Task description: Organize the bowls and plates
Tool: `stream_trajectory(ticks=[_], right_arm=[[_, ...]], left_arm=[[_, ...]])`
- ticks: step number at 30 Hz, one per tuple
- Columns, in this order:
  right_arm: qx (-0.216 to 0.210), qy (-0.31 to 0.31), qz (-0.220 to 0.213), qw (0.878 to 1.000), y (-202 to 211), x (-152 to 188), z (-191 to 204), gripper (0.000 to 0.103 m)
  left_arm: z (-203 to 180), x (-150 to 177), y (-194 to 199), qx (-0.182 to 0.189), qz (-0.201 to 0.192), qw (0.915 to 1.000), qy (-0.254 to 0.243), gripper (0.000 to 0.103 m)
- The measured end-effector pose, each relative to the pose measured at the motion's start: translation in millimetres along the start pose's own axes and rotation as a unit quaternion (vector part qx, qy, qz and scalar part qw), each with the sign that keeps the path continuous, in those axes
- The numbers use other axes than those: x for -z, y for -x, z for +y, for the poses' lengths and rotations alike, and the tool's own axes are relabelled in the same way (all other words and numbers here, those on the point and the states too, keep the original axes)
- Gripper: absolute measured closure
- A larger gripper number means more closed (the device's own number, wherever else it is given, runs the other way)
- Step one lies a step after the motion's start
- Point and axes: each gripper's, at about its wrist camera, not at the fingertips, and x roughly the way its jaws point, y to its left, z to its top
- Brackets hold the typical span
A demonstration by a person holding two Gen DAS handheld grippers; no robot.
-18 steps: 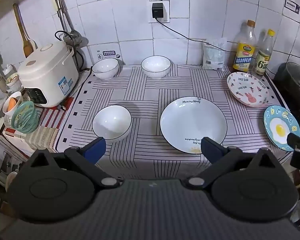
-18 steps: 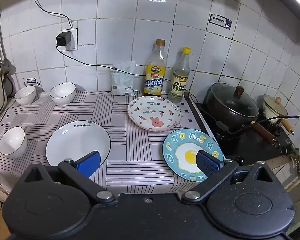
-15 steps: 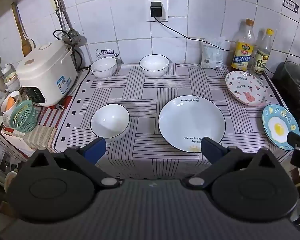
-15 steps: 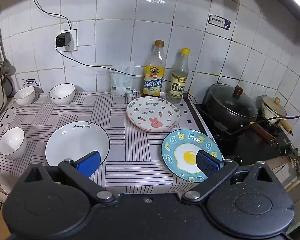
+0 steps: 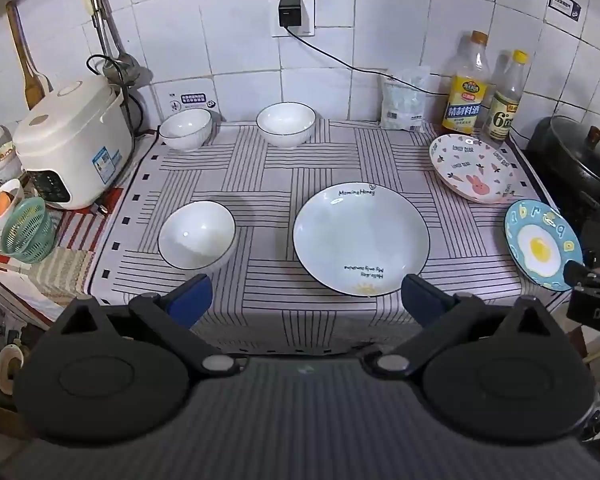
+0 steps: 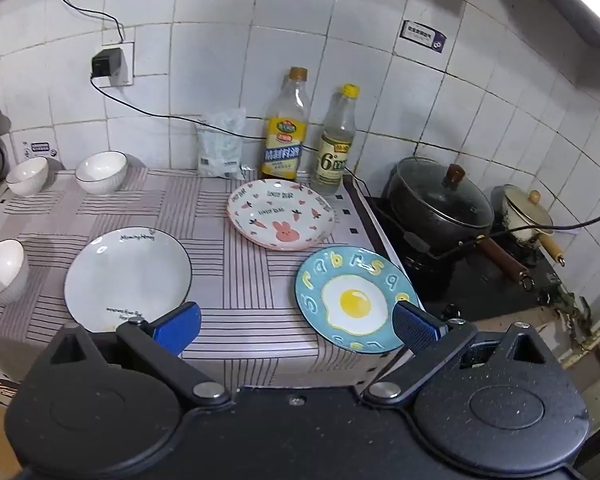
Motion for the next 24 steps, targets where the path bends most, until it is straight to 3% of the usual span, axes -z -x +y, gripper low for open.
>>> stream_trajectory(ticks=[24], right_arm=[[0.004, 0.003, 0.016, 1.000, -13.0, 2.6, -1.2, 0.000]], left_arm=[[-8.3, -5.2, -1.0, 0.022, 0.008, 0.9997, -0.001, 0.001]])
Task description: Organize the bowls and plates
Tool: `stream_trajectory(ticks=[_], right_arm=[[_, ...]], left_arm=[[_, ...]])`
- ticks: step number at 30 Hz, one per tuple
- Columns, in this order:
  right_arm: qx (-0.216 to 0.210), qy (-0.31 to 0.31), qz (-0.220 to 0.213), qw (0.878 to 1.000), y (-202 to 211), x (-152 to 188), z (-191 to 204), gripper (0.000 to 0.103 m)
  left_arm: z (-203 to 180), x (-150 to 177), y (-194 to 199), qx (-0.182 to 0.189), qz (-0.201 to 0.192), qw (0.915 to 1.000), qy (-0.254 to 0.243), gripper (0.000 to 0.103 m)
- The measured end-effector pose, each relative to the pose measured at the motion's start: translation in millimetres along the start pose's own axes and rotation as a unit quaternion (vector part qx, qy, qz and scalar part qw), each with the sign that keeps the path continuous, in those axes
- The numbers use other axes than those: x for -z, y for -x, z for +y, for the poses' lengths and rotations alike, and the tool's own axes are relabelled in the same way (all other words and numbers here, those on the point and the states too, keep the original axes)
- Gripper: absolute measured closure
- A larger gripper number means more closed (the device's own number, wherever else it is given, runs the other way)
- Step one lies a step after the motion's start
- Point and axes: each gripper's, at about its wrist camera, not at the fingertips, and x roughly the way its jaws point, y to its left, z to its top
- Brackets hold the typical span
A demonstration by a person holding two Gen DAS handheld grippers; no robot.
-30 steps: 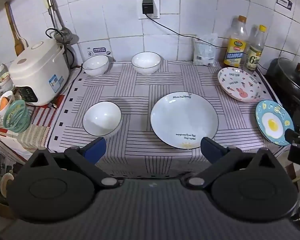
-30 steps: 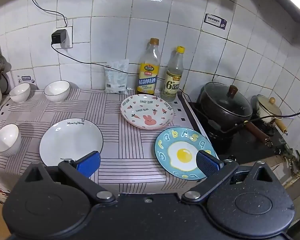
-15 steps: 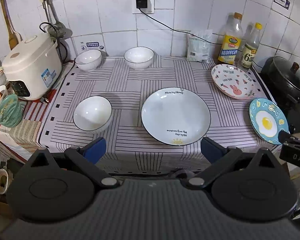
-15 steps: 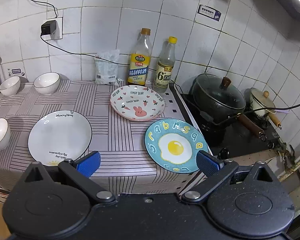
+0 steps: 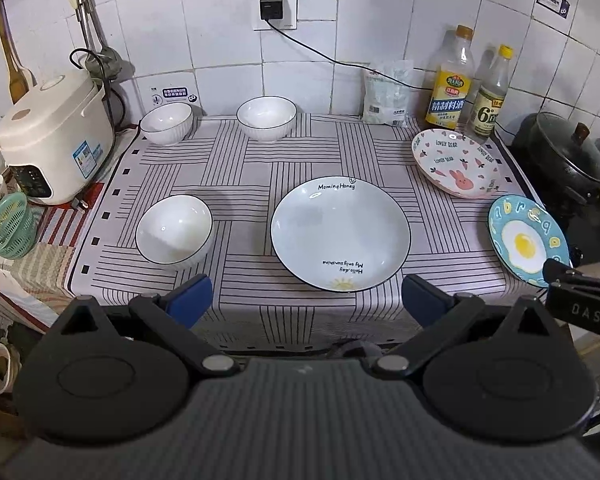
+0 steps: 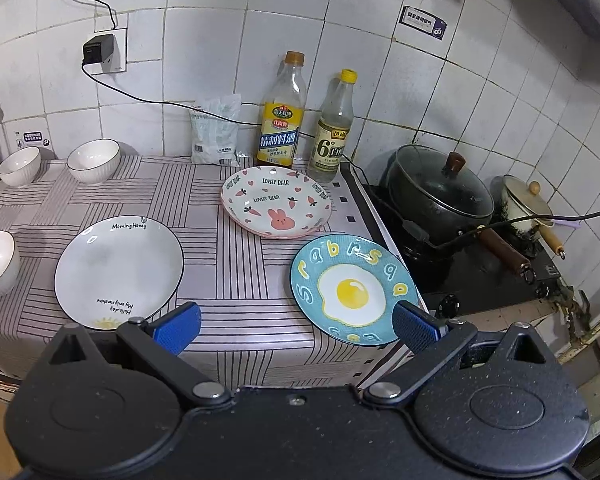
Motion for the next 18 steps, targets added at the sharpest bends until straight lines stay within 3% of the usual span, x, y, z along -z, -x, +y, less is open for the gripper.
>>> stream_trajectory(ticks=[18], right_arm=[[0.005, 0.008, 0.008, 1.000, -4.8, 0.5, 3.7, 0.000]], left_arm=[[6.0, 0.8, 3.6, -0.011, -0.004, 0.9999, -0.002, 0.001]])
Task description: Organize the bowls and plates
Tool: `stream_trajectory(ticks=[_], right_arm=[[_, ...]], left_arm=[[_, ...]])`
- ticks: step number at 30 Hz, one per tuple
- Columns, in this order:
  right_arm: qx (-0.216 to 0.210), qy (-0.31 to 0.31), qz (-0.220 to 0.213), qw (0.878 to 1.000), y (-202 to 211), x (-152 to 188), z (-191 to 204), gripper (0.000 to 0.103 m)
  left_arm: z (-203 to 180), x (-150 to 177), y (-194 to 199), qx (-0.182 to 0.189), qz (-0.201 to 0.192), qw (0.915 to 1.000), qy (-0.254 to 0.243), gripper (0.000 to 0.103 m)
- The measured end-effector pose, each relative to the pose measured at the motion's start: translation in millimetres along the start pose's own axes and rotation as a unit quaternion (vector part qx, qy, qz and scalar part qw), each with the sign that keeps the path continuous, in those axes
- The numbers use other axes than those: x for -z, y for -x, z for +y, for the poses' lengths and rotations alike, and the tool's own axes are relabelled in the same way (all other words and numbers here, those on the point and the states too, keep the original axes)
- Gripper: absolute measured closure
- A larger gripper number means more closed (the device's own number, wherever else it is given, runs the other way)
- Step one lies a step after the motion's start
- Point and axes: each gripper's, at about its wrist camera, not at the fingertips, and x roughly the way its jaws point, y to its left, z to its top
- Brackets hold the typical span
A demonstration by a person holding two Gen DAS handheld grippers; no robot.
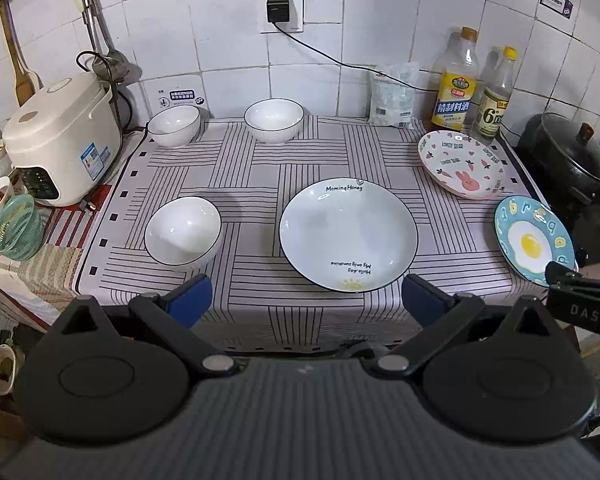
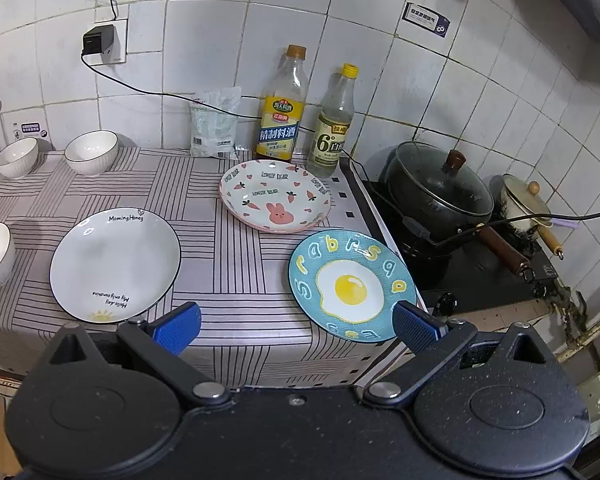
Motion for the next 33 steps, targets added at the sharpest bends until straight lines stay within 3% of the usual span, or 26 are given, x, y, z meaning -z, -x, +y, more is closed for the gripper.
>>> stream_trajectory(ticks=[26, 33], right_arm=[[-0.027, 0.011, -0.002, 1.000, 8.4, 1.3, 4.6, 0.000], [-0.041, 0.018, -0.005, 0.999, 0.8, -0.1, 6.8, 0.000]], left_arm=[[20.6, -4.7, -4.4, -0.010, 0.002, 0.9998, 0.016, 0.000], [35.8, -13.2, -34.6, -0.013, 0.036, 0.9985, 0.041, 0.000]])
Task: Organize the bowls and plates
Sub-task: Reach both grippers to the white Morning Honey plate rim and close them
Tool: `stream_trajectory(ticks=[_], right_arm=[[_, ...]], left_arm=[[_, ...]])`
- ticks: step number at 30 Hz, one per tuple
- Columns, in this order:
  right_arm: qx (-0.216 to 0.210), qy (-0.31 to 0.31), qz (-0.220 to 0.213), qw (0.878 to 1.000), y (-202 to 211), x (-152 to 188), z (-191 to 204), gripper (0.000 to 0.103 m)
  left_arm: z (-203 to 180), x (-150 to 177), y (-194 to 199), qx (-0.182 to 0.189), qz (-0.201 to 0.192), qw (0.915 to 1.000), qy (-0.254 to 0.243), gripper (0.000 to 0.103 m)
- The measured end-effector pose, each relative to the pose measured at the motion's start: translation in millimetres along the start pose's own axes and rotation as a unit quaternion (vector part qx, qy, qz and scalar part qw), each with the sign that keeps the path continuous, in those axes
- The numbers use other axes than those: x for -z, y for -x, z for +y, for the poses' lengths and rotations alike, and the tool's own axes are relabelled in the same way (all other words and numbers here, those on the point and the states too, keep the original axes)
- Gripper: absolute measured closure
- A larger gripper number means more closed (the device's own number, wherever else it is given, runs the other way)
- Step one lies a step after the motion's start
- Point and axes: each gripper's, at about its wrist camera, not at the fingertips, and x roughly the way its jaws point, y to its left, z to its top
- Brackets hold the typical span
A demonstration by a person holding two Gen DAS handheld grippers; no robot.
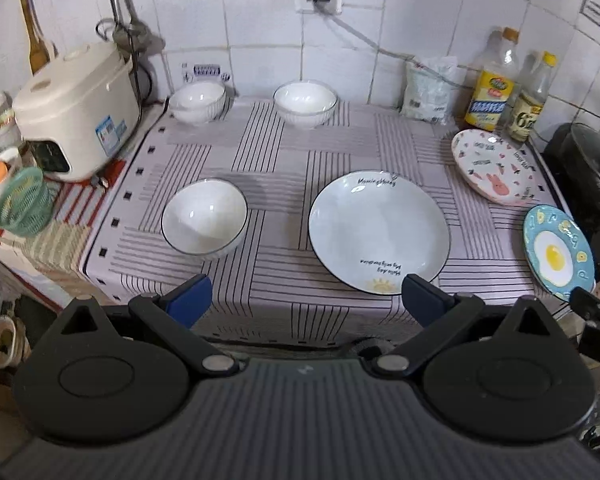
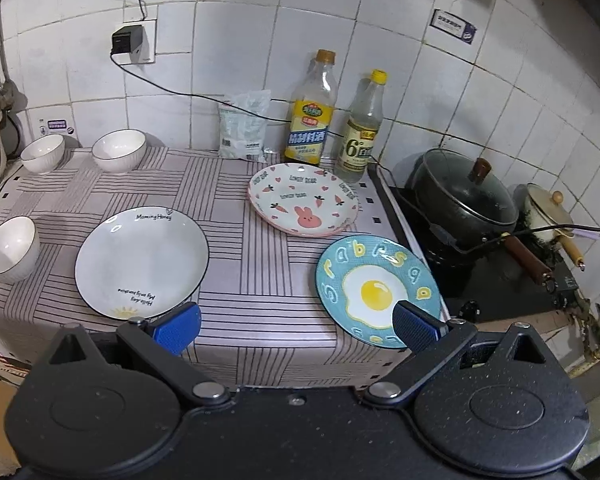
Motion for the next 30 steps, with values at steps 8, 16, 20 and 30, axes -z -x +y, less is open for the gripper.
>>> stream_trajectory(ticks=[8, 16, 20, 30], right_arm=[[-0.028, 0.007, -0.018, 0.999, -17.8, -2.1, 2.5, 0.000], [-0.106, -0.016, -0.038, 0.994, -66.5, 7.2, 7.2, 0.005], [-0.143, -0.043, -0.033, 0.988, -97.4, 9.2, 11.6, 0.008], [-0.241, -0.095, -0.002, 0.966, -167.7, 24.0, 39.2, 0.031]], left_arm=[[9.3, -8.8, -39.2, -0.002, 0.026, 0.9996, 0.012, 0.000], [12.4, -21.2, -85.8, 0.046, 0.025, 0.9986, 0.007, 0.002], [9.0, -23.5, -115.2, 0.053, 0.039, 0.9978, -0.005, 0.004], [5.2, -10.1, -195.8, 0.038, 0.094, 0.9948, -0.010, 0.030]])
